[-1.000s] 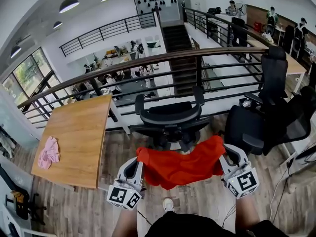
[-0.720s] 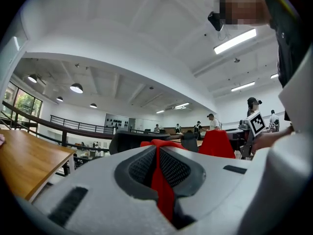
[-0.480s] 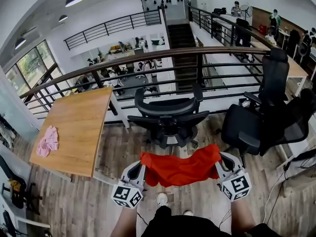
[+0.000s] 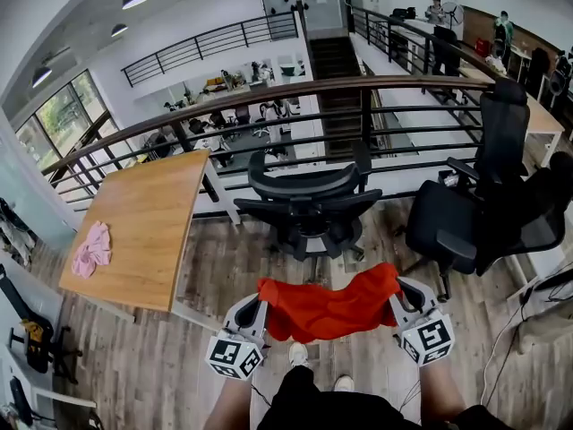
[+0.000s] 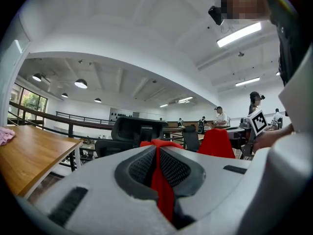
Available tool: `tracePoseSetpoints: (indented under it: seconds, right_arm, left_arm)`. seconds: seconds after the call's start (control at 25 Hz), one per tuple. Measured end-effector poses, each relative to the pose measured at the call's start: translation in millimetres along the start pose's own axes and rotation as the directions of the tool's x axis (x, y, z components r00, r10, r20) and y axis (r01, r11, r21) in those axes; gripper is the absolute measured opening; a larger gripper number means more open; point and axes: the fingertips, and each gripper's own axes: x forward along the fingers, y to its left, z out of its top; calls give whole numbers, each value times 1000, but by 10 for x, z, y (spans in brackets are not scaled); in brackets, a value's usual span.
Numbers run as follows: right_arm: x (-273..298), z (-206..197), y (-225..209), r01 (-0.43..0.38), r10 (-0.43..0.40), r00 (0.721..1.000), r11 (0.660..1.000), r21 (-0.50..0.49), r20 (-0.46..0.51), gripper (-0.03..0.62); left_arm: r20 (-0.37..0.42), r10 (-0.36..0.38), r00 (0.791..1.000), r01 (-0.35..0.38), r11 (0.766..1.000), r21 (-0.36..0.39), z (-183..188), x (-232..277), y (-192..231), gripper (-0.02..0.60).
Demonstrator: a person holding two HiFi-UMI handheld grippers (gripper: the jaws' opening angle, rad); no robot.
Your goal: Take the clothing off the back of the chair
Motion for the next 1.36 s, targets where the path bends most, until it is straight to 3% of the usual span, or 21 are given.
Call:
tracePoseSetpoints:
  seconds: [1.36]
  right_arm:
    - [7, 142, 138, -38, 40, 998, 997, -61, 37, 51]
  left_arm:
    - [52, 47, 998, -49, 998, 30, 191, -193, -6, 26]
